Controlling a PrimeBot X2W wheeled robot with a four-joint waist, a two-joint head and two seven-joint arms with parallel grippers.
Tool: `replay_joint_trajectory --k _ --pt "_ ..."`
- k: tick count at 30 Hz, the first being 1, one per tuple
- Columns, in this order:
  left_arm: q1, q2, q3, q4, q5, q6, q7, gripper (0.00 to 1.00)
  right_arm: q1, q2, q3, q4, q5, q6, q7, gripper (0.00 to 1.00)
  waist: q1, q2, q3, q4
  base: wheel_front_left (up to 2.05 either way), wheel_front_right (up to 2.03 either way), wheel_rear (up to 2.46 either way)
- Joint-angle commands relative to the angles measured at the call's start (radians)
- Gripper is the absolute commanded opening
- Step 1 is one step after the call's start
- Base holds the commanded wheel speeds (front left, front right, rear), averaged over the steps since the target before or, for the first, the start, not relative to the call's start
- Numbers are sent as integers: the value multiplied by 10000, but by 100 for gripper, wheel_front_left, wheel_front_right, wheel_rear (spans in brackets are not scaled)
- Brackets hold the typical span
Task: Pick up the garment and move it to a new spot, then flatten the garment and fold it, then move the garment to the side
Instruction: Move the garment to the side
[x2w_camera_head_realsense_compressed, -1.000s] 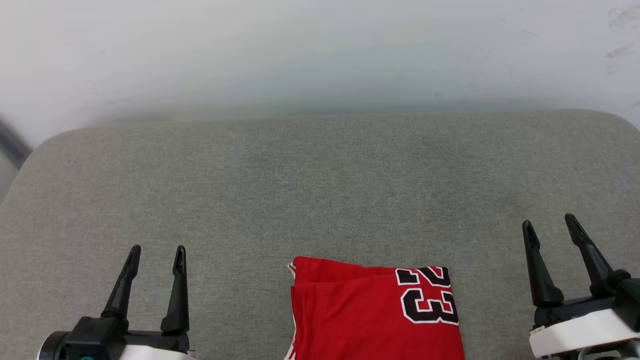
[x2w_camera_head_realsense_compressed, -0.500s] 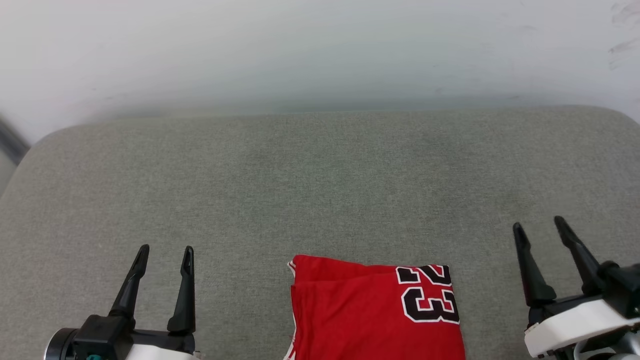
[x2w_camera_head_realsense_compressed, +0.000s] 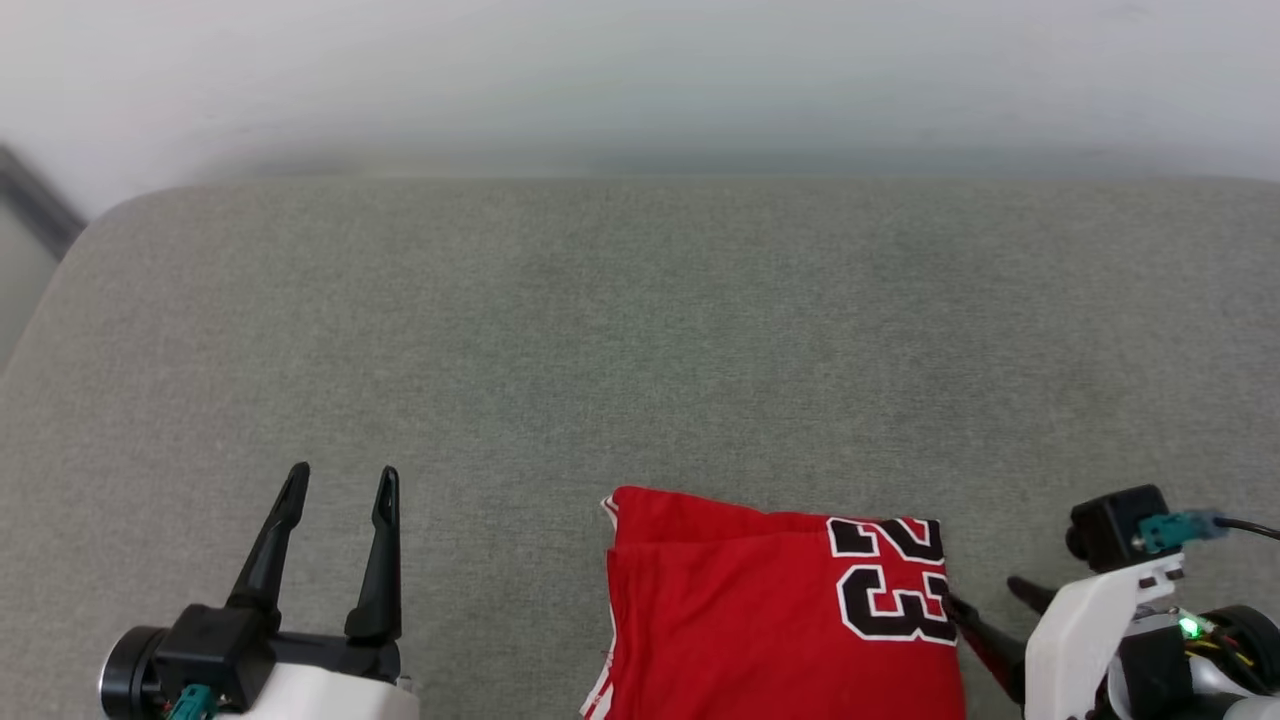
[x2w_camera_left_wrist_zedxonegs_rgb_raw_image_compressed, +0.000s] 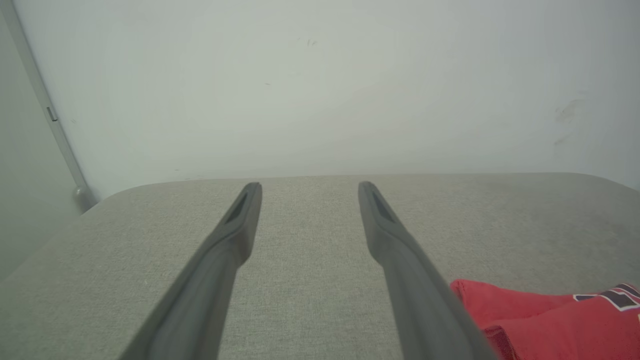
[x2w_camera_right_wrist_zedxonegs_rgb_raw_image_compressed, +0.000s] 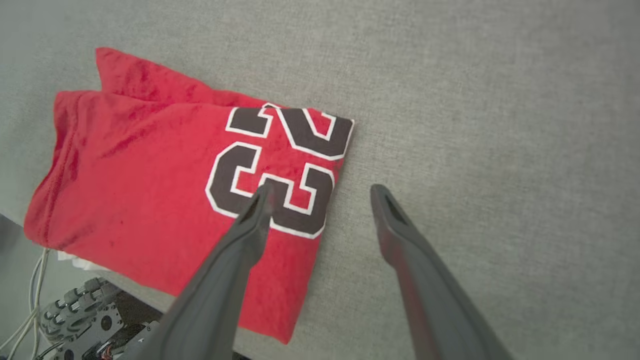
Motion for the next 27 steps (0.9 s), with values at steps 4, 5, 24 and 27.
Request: replay_joint_trajectory --k 4,5,24,27 --pt "-367 28 -119 33 -21 -9 -24 100 -124 431 -246 141 -247 -3 1340 100 0 0 426 380 0 0 0" --pt "-418 31 -157 47 -18 -9 -24 100 -135 492 -243 189 -307 -1 1556 100 0 0 503 459 0 0 0" --pt "-805 37 -646 152 20 -9 -24 100 -582 1291 251 2647 -1135 10 1446 0 0 0 972 1186 0 0 0" --pt "-713 33 -662 111 -3 -9 -24 100 -859 918 458 2593 -1304 -6 1087 0 0 0 844 952 0 0 0"
